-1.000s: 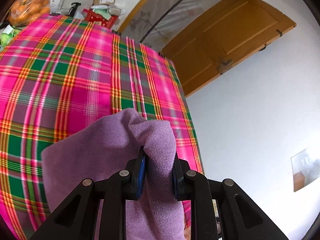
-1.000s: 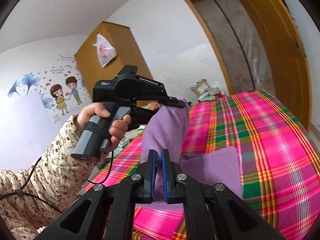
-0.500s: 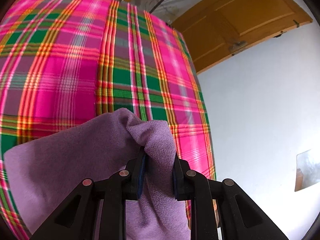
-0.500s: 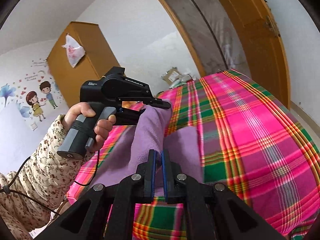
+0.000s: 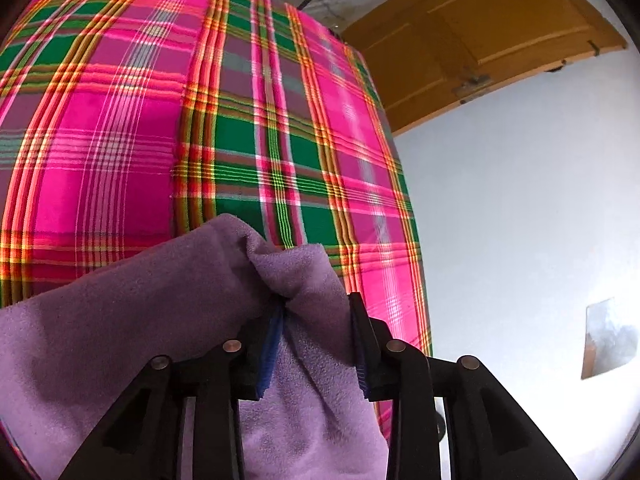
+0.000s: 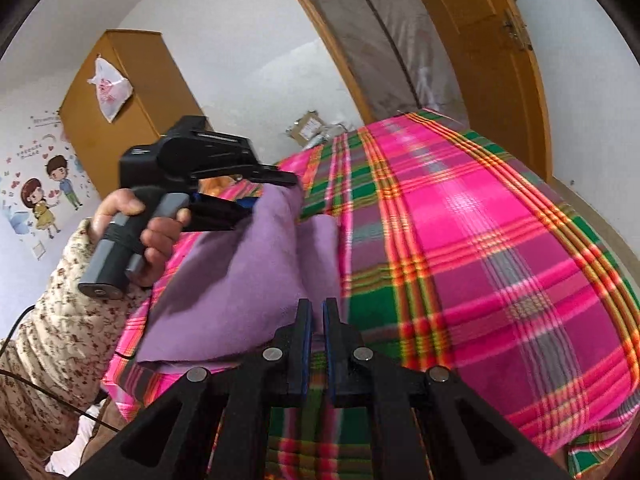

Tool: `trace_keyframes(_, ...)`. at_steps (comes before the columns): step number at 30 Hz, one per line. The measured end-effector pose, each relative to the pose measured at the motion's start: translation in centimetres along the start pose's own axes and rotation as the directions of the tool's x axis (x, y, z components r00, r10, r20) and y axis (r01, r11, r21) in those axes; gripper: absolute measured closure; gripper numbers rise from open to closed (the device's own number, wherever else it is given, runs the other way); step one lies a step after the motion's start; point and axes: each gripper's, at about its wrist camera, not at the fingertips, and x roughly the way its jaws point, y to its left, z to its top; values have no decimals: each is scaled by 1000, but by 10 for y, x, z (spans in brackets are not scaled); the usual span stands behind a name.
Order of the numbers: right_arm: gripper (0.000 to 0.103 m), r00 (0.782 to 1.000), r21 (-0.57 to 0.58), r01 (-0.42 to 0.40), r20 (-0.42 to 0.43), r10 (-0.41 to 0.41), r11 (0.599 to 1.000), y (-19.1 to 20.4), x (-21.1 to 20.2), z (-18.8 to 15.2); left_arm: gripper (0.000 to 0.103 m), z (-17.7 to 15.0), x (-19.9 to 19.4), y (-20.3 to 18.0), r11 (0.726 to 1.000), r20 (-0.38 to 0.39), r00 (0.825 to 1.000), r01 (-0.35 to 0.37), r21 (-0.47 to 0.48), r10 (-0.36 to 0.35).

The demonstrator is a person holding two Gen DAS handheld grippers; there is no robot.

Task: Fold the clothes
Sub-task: 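Lift the sweatshirt end with both grippers and fold it over the body, then lay the folded end down and open both grippers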

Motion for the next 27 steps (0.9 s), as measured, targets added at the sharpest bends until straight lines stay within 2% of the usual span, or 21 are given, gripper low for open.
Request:
trace_keyframes(3, 97, 1000, 20, 22, -7, -22, 1000, -7, 0, -2, 71, -4, -8, 0, 1000, 13, 1000, 9, 14, -9)
trace_keyframes(9, 96, 1000, 34, 12, -20, -11, 999, -6, 1, 1, 70, -12, -34, 3, 999, 69, 998, 11, 33, -13)
trace_keyframes(13, 95, 999, 72, -37, -31, 40, 997, -7, 9, 6, 70, -20, -48, 12, 1000, 75, 997, 20, 25, -21)
trace_keyframes(14, 90, 998, 85, -52, -35, 55, 995, -8, 12, 8, 70, -24, -54, 17, 1000, 81, 997, 10, 19, -11)
trace_keyframes(16, 74, 995, 112, -82, -42, 87, 990, -10, 17, 11, 70, -31, -65, 26, 1000, 101, 995, -1, 9, 0)
trace_keyframes(17, 62, 994, 123, -88, -48, 94, 988, -11, 20, 13, 70, -36, -72, 31, 1000, 112, 994, -7, 3, 7)
trace_keyframes(18, 56, 992, 129, -105, -52, 112, 986, -11, 25, 16, 70, -41, -79, 36, 1000, 124, 992, -12, -4, 13)
trace_keyframes(19, 56, 990, 130, -121, -60, 129, 984, -12, 31, 17, 70, -44, -82, 40, 1000, 130, 991, -14, -3, 15)
trace_keyframes(22, 56, 982, 140, -138, -108, 154, 980, -12, 48, 19, 66, -57, -94, 55, 999, 165, 985, -44, -23, 47)
trace_keyframes(23, 61, 979, 147, -145, -124, 163, 979, -12, 53, 18, 66, -61, -97, 61, 998, 176, 983, -49, -33, 54)
trace_keyframes(24, 78, 975, 154, -151, -140, 173, 977, -12, 58, 18, 66, -64, -100, 66, 998, 187, 980, -54, -43, 61)
trace_keyframes(25, 86, 973, 148, -155, -147, 177, 977, -11, 59, 18, 66, -66, -101, 69, 998, 190, 980, -47, -45, 54)
trace_keyframes(27, 91, 973, 124, -164, -142, 181, 979, -6, 58, 21, 66, -69, -104, 74, 998, 196, 980, -29, -61, 40)
